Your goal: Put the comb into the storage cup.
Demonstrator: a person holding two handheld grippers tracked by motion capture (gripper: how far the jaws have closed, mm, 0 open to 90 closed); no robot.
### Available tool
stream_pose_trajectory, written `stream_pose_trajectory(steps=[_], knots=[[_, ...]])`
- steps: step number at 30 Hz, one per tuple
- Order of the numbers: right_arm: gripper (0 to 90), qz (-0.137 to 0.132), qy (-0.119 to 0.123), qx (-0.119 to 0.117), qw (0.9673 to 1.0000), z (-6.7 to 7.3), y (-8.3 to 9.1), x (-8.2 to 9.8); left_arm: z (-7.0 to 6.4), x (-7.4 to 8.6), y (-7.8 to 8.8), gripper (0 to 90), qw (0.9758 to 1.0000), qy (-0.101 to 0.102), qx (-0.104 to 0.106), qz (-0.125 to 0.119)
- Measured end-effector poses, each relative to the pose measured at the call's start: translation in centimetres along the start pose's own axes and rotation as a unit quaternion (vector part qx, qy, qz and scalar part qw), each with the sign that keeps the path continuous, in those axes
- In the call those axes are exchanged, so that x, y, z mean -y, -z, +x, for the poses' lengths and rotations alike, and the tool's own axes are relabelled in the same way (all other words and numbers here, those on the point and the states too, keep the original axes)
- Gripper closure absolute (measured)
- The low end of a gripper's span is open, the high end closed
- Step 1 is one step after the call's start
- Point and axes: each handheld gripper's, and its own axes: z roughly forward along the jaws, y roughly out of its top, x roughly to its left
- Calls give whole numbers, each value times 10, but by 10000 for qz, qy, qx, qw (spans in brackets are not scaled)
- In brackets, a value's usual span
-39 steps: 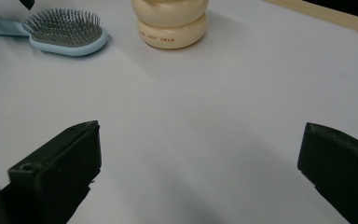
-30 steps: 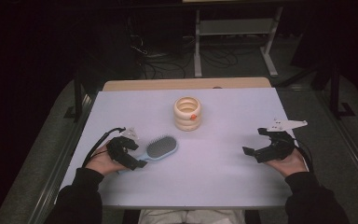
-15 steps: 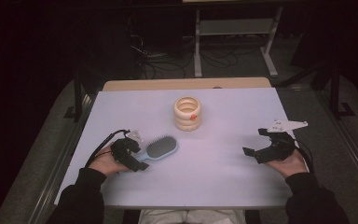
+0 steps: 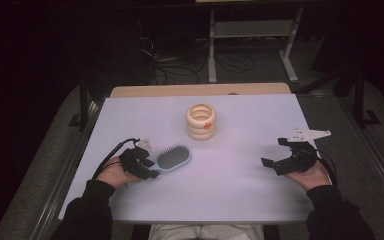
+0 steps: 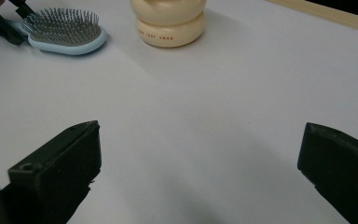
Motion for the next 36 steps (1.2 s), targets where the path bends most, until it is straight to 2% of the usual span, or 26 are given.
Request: stream_pose_trajectory(steps=[3,6,13,17,24,31,36], knots=[[0,3,0,-2,10000,0,0,0,-2,0,-1,634,9998,-104,-194,17],[0,-1,-2,-1,10000,0,0,0,-2,-1,-1,696,9997,-125,-226,19],[0,-3,-8,-3,10000,0,0,0,-4,-1,-1,701,9990,-296,-327,11],[0,4,-3,7,10000,0,0,0,-4,0,0,701,9994,-228,-251,-3],[0,3,-9,18,10000,0,1,0,-4,1,1,701,9996,-227,-150,-29],[0,4,-17,16,10000,0,1,0,-4,2,8,700,9994,-193,-184,-230],[0,6,-10,13,10000,0,1,0,-4,3,15,700,9987,-217,-294,-361]])
